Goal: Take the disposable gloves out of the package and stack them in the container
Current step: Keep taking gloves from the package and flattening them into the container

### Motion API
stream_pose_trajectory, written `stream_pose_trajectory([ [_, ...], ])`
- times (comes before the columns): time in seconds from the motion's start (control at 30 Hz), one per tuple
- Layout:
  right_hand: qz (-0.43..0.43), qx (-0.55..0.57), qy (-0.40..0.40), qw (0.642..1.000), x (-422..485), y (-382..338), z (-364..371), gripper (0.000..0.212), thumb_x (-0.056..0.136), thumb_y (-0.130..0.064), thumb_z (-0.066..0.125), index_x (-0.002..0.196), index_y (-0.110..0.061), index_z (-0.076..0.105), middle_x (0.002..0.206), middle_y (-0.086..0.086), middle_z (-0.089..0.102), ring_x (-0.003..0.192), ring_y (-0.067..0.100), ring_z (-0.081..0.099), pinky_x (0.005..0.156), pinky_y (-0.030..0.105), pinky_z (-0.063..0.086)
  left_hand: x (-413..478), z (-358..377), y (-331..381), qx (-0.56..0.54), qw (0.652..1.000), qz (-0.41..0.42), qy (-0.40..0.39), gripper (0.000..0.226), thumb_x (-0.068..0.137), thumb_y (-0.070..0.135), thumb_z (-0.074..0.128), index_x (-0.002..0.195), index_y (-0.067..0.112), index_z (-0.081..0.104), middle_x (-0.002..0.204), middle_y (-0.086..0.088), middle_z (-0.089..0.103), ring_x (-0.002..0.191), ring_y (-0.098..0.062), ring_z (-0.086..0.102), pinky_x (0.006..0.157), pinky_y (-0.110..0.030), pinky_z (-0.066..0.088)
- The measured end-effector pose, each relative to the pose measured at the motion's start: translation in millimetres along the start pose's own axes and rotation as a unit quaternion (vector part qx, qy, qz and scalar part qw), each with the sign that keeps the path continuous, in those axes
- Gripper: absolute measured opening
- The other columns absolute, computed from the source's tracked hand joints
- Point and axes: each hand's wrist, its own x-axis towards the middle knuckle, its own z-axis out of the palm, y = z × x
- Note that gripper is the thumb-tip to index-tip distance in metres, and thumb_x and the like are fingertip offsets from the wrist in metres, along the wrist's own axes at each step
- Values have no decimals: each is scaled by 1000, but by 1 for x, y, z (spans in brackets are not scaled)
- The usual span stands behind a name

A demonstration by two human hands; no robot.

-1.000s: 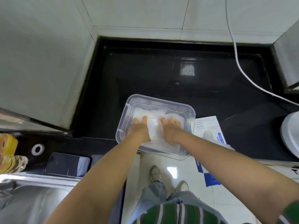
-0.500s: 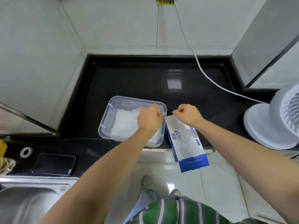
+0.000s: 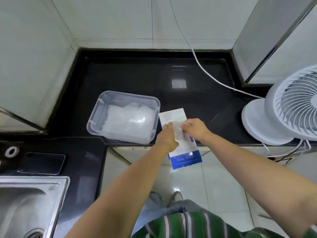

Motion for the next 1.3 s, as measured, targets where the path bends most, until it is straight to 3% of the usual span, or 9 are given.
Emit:
stream_pose_trajectory([
  [0.23, 16, 218, -16, 976, -8, 14, -8, 13, 95, -24, 58, 93, -13, 65, 94, 5, 73, 86, 24, 73, 67, 27, 57, 9, 9, -9, 25, 1000, 2, 2, 80, 78, 17, 79, 143, 13, 32, 138, -5, 33, 112, -22, 57, 89, -28, 47],
  [0.47, 16, 159, -44, 986, -1, 24, -2, 31, 88, -34, 70, 104, -8, 64, 98, 4, 71, 88, 21, 71, 76, 32, 56, 17, 16, -11, 16, 1000, 2, 17, 69, 81, 21, 76, 139, 12, 39, 136, -4, 35, 106, -25, 60, 88, -30, 47],
  [0.63, 51, 211, -47, 975, 1, 20, -1, 11, 90, -22, 67, 97, -14, 70, 94, 4, 73, 80, 20, 71, 60, 25, 54, 21, 13, -13, -79, 995, -17, 53, 55, 87, 24, 69, 134, 14, 42, 133, -5, 41, 111, -22, 56, 82, -24, 41],
  [0.77, 90, 220, -101, 966, 4, 20, -4, 21, 87, -25, 71, 104, -13, 68, 99, 7, 75, 84, 22, 73, 67, 28, 56, 25, 15, -15, -77, 996, -4, 44, 59, 86, 30, 72, 135, 19, 42, 134, -3, 41, 111, -21, 56, 81, -23, 40],
  [0.9, 97, 257, -126, 953, 5, 19, -11, 33, 96, -44, 48, 102, -17, 67, 99, 3, 75, 93, 21, 70, 80, 32, 53, 29, 16, -17, -75, 996, 2, 45, 60, 86, 31, 71, 136, 22, 39, 135, -3, 41, 111, -20, 55, 83, -23, 40],
  [0.97, 120, 307, -110, 938, 4, 17, -15, 38, 101, -37, 32, 87, -14, 59, 88, 5, 69, 84, 18, 64, 76, 29, 48, 29, 16, -17, -92, 994, 13, 51, 61, 85, 29, 73, 134, 25, 36, 132, -2, 43, 106, -19, 56, 82, -24, 44],
  [1.03, 135, 317, -106, 933, 5, 16, -16, 29, 97, -29, 35, 78, -14, 51, 89, 9, 62, 81, 20, 57, 75, 30, 46, 30, 16, -17, -97, 994, 25, 52, 61, 85, 28, 73, 131, 27, 34, 131, -2, 43, 99, -16, 56, 78, -23, 47],
  [1.17, 140, 300, -129, 935, 4, 16, -15, 35, 83, -27, 53, 107, -6, 66, 109, 20, 68, 91, 28, 64, 81, 40, 55, 31, 15, -16, -62, 997, 32, 30, 52, 88, 32, 68, 132, 26, 39, 133, -3, 37, 103, -18, 55, 79, -22, 44],
  [1.3, 144, 325, -139, 924, 4, 16, -14, 22, 91, -13, 55, 110, -7, 63, 104, 14, 69, 84, 24, 67, 61, 30, 55, 31, 14, -16, -57, 998, 29, 27, 50, 91, 33, 65, 133, 24, 40, 134, -3, 37, 107, -19, 55, 80, -22, 43],
])
